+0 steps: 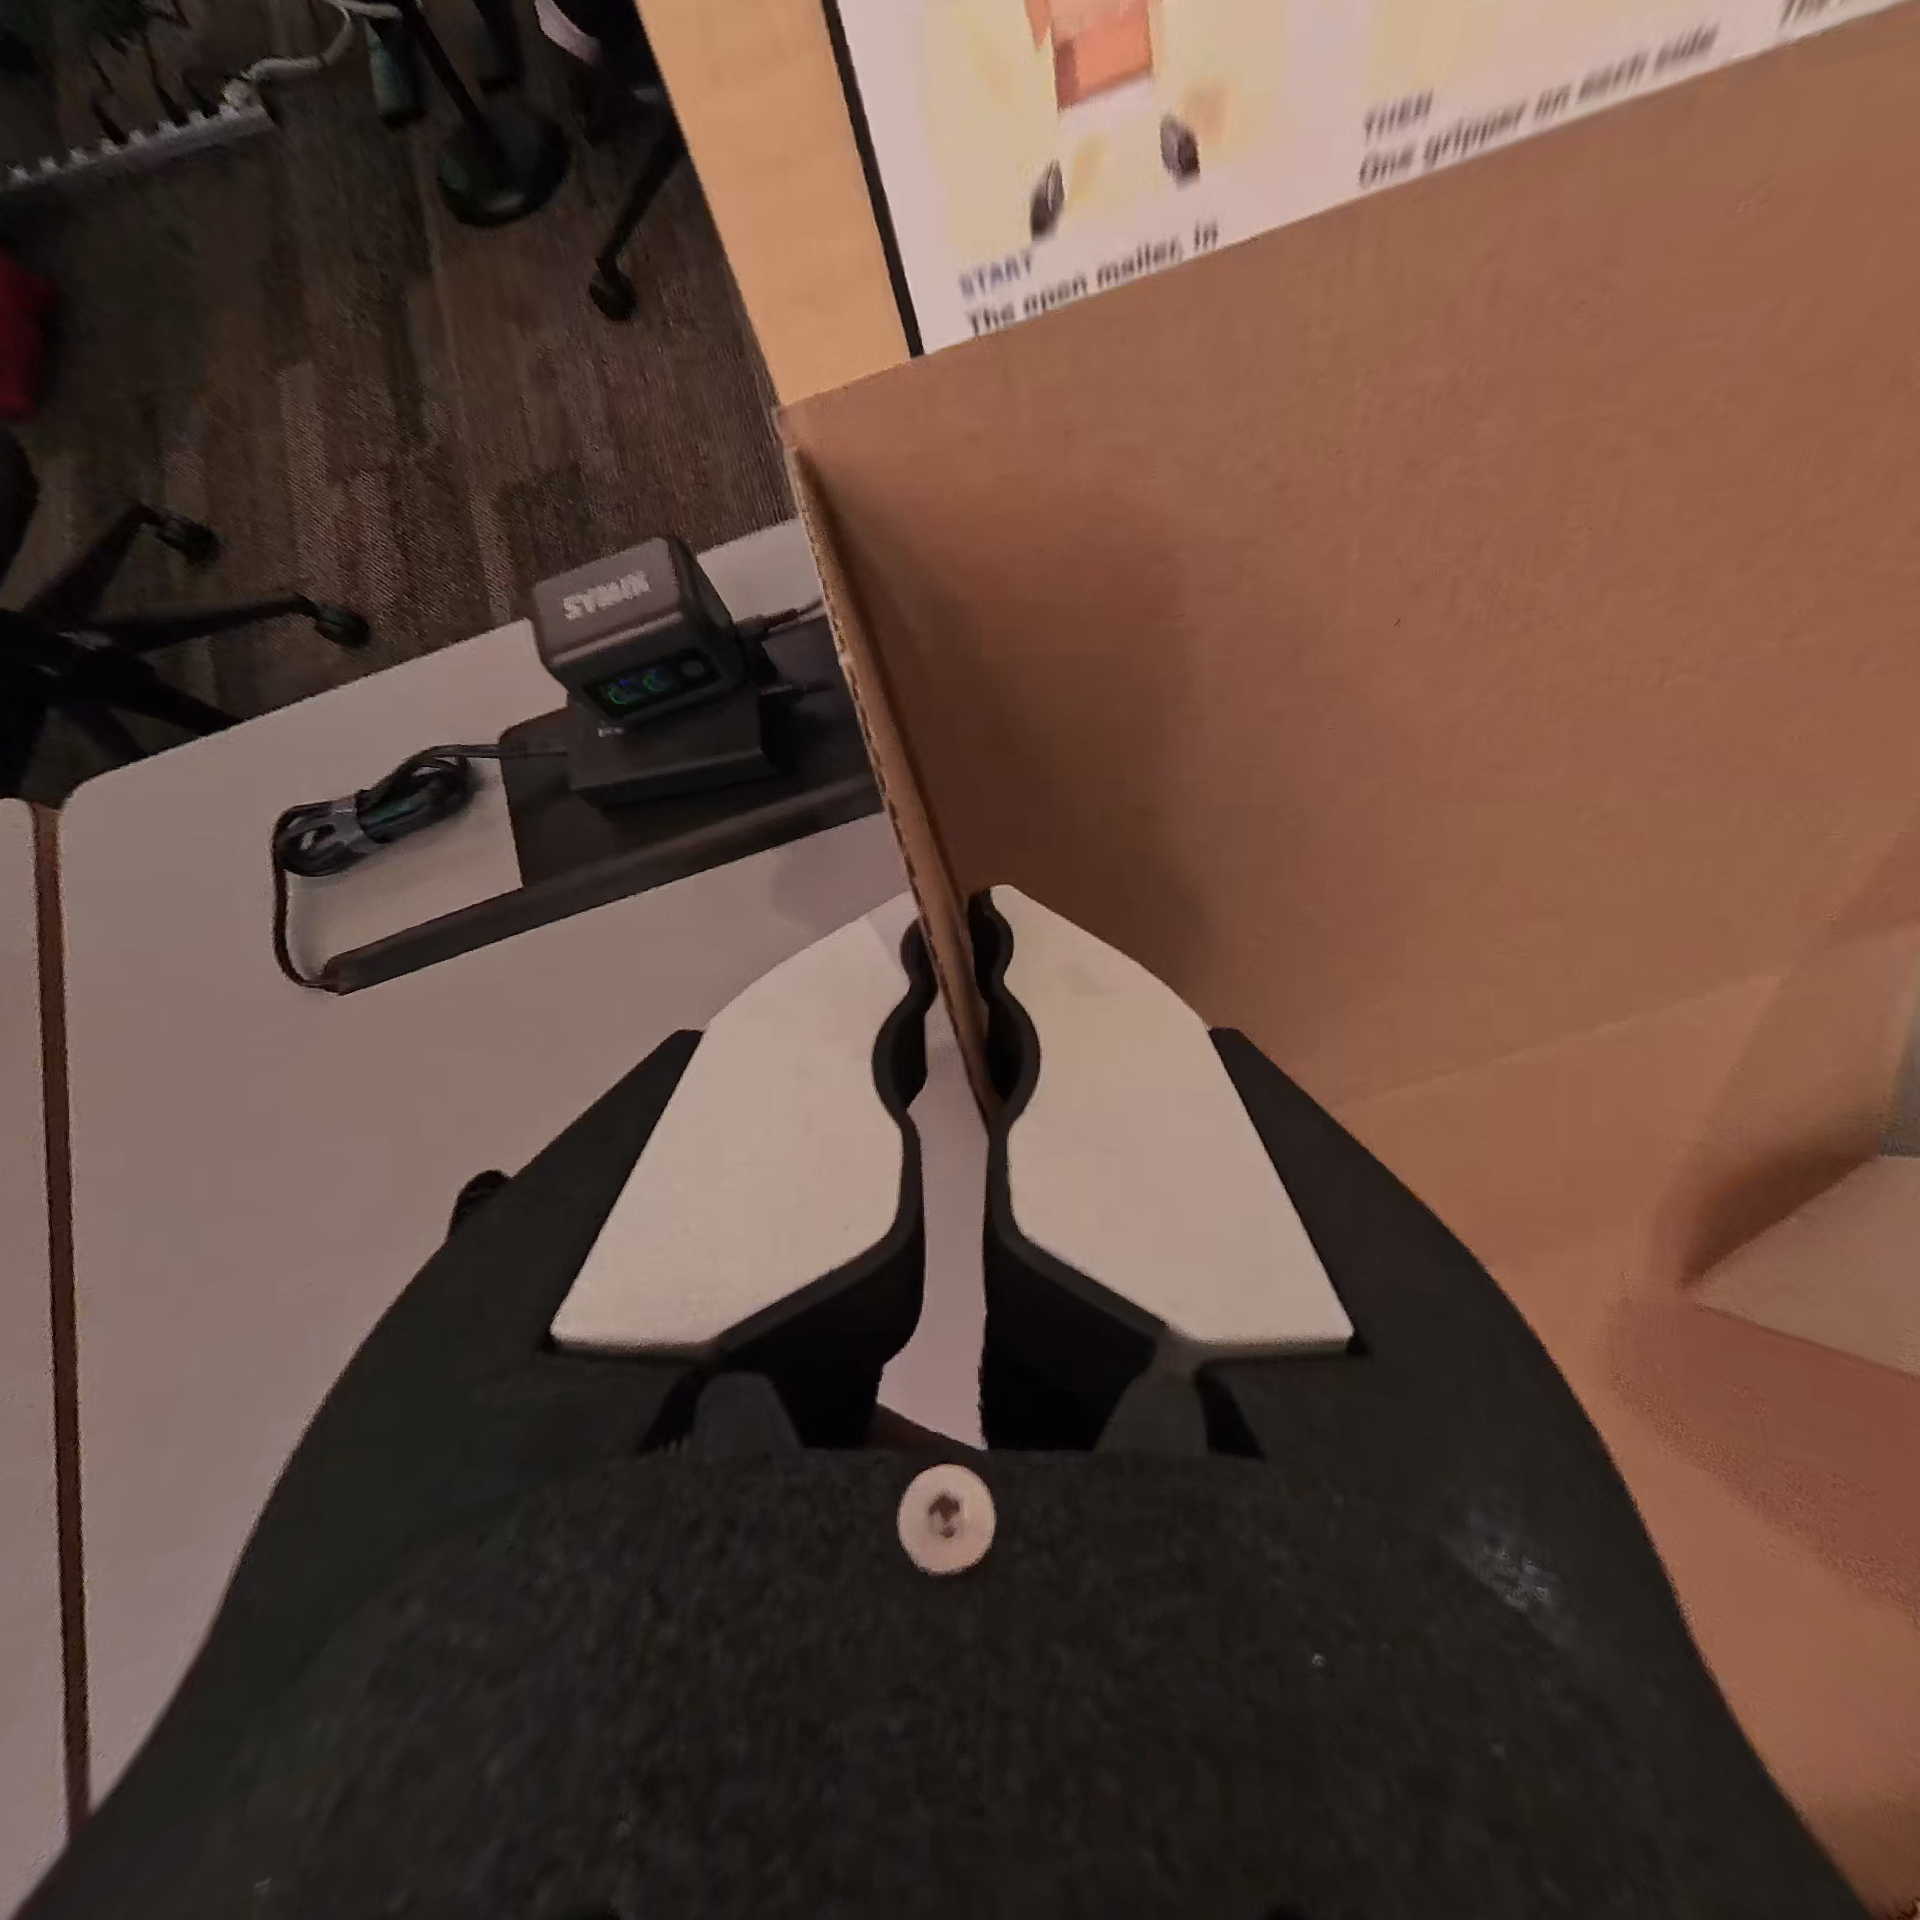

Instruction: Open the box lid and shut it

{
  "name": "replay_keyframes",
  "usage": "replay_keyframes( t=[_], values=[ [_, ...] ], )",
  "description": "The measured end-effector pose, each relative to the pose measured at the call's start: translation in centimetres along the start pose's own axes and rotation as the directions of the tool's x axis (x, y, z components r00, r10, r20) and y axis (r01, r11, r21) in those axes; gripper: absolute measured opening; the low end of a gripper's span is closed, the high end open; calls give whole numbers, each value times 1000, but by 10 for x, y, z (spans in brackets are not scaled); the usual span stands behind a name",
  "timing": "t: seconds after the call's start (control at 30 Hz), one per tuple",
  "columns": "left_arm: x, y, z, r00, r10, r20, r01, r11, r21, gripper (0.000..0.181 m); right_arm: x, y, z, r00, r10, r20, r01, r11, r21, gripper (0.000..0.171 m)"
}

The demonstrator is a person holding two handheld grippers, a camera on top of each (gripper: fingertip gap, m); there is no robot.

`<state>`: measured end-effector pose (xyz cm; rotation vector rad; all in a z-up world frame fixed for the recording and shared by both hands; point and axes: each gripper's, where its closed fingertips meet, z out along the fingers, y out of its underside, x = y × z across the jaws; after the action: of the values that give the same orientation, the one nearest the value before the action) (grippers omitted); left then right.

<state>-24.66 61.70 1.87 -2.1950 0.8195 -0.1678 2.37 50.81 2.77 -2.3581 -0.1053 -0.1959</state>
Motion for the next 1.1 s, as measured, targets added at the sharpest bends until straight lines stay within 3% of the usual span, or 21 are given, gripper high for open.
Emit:
replay_keyframes(
  t=[0.03, 0.2, 0.33, 0.57, 0.7, 0.8, 1.0, 1.1],
  values=[
    [-1, -4, -7, 1000, -22, 12, 21, 999, 38, 5, -3, -3, -6, 999, 28, -18, -27, 999, 29, 6],
    [1, -11, -46, 986, -160, 52, 136, 939, 315, 2, -14, -8, -32, 979, 185, -81, -165, 963, 215, 7],
    [7, 3, -62, 974, -220, 58, 172, 880, 443, 2, -22, -1, -44, 950, 301, -79, -253, 895, 368, 7],
    [33, 44, -79, 985, -170, 41, 135, 886, 443, 5, -38, 41, -72, 933, 350, -86, -277, 848, 452, 8],
    [47, 62, -83, 998, -62, 8, 57, 951, 304, 10, -42, 56, -83, 954, 247, -173, -172, 917, 360, 8],
    [45, 53, -89, 999, -43, -6, 43, 971, 237, 3, -35, 55, -78, 956, 200, -214, -141, 955, 260, 8],
    [32, 8, -109, 982, -144, 122, 75, 892, 446, 2, -31, 30, -79, 933, 304, -192, -220, 905, 365, 8],
    [32, 3, -110, 972, -181, 147, 75, 841, 535, 2, -30, 23, -77, 919, 329, -218, -211, 876, 434, 8]
  ],
)
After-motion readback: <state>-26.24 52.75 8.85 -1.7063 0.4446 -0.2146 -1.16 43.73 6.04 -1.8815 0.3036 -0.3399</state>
